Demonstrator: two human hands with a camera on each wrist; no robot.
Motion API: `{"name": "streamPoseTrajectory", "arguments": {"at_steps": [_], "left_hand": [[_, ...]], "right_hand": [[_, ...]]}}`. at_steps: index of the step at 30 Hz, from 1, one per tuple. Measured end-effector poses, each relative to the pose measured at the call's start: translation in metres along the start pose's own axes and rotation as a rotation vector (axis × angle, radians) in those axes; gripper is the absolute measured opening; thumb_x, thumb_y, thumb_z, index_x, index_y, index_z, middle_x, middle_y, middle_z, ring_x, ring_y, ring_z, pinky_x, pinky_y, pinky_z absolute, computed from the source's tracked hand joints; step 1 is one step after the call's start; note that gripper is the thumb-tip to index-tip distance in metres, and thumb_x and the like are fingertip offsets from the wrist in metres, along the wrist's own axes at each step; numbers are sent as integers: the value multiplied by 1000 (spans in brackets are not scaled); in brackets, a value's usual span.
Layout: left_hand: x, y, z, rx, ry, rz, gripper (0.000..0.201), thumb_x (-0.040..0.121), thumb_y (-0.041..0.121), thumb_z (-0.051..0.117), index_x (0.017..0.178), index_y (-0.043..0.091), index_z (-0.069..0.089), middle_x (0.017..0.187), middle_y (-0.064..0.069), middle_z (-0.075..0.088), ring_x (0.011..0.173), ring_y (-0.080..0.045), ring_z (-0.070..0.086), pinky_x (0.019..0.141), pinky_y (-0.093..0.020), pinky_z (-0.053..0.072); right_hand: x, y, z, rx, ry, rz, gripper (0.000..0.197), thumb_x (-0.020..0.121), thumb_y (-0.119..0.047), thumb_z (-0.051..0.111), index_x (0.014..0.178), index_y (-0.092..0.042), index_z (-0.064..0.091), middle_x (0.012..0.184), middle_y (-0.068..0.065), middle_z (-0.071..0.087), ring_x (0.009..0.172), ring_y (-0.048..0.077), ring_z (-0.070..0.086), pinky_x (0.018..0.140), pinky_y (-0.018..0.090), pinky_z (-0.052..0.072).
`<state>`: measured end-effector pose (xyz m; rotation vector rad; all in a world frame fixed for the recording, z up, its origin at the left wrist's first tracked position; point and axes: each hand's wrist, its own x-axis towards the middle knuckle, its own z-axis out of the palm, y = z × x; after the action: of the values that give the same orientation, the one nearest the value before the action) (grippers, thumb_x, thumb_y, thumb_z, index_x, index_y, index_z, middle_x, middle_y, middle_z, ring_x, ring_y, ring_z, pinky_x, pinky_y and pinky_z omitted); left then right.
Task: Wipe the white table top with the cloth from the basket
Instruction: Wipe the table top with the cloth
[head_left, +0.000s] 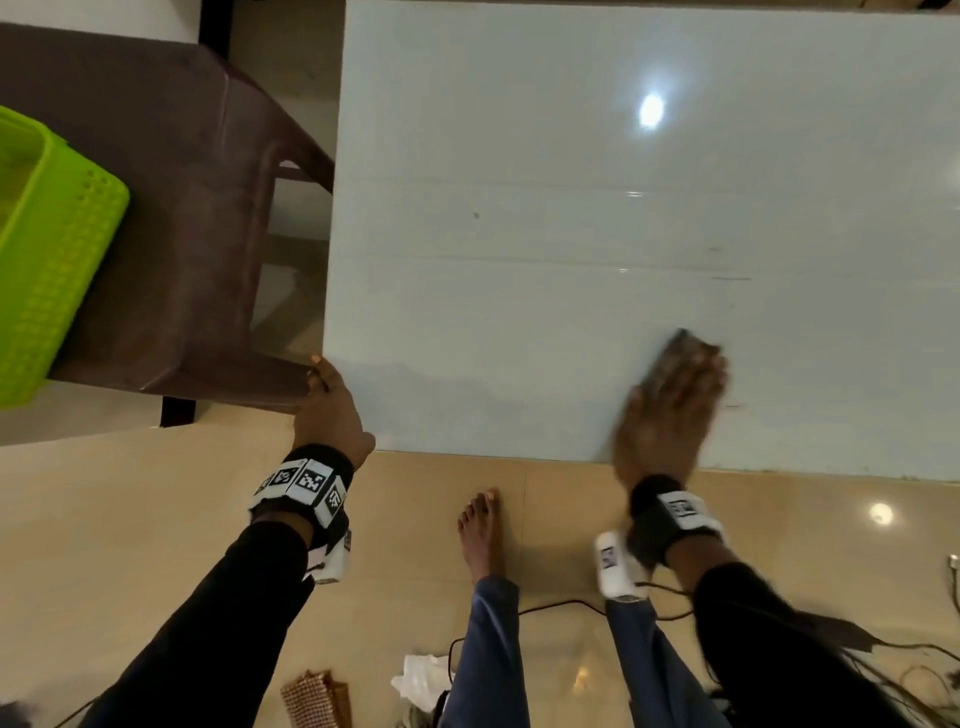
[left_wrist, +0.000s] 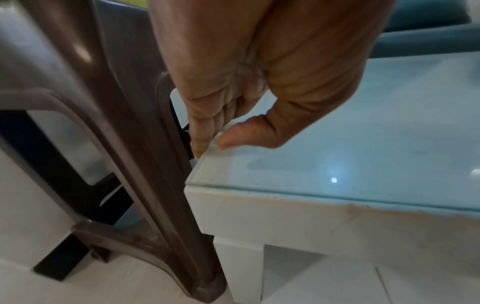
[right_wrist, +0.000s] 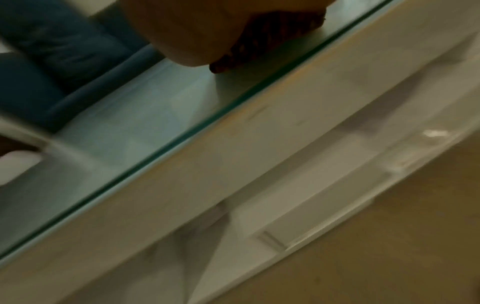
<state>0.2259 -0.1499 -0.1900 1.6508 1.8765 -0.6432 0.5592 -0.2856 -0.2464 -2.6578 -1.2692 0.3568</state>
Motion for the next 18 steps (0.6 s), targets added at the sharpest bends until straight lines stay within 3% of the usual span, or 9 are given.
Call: {"name": "streamPoseTrajectory", "arguments": {"at_steps": [2, 4, 6, 8, 10, 14, 16, 18], "left_hand": [[3, -5, 0, -114, 28, 14, 104, 86, 1, 64, 162, 5, -6, 163, -25, 25, 121, -46, 56, 97, -45, 49], [8, -14, -3, -222, 73, 2, 84, 93, 2, 54, 164, 13, 10, 149, -27, 46, 120, -46, 56, 97, -44, 46], [9, -16, -10, -278, 79, -15, 65, 103, 12, 47, 163, 19, 24, 151, -25, 48, 132, -46, 49, 107, -44, 40], [5, -10, -19, -299, 97, -31, 58, 107, 22, 42, 163, 21, 24, 155, -24, 44, 138, -44, 45, 113, -45, 36], [-5, 6, -22, -295, 134, 10, 61, 109, 25, 40, 164, 19, 14, 159, -25, 36, 143, -42, 40, 116, -45, 33], [-21, 62, -5, -147, 195, 257, 71, 108, 38, 39, 165, 19, 2, 169, -22, 4, 158, -35, 7, 125, -49, 21], [-27, 100, 15, -100, 169, 357, 72, 107, 39, 39, 165, 19, 2, 169, -22, 1, 158, -35, 3, 125, -51, 23], [-36, 143, 35, -65, 173, 441, 71, 107, 40, 39, 165, 17, 5, 169, -24, 2, 157, -37, 5, 123, -52, 27]], "right_hand": [[-39, -79, 20, 64, -93, -205, 70, 107, -25, 27, 166, -2, -2, 173, 28, -9, 162, 43, -9, 133, 51, -1], [-75, -157, 37, 132, -210, -415, 78, 101, -15, 41, 167, -7, 0, 174, 22, -11, 162, 38, -12, 133, 47, -1], [-103, -208, 49, 133, -321, -643, 90, 93, -8, 48, 168, -10, -3, 175, 18, -13, 163, 35, -13, 134, 46, 0], [-113, -227, 56, 18, -348, -811, 89, 95, -16, 47, 167, -7, -5, 175, 19, -14, 163, 36, -11, 133, 47, 6], [-109, -219, 54, -5, -378, -884, 90, 95, -20, 48, 167, -6, -5, 175, 18, -11, 163, 35, -10, 133, 46, 6], [-85, -146, 37, -7, -370, -946, 89, 95, -18, 52, 167, -10, 1, 175, 14, -9, 164, 31, -6, 133, 42, -6], [-65, -88, 19, -24, -333, -863, 87, 94, -14, 46, 168, -9, 0, 175, 14, -14, 163, 30, -11, 133, 43, -9], [-46, -16, 1, 4, -301, -693, 89, 90, -5, 45, 168, -9, 1, 176, 13, -12, 164, 30, -10, 134, 45, -2]]}}
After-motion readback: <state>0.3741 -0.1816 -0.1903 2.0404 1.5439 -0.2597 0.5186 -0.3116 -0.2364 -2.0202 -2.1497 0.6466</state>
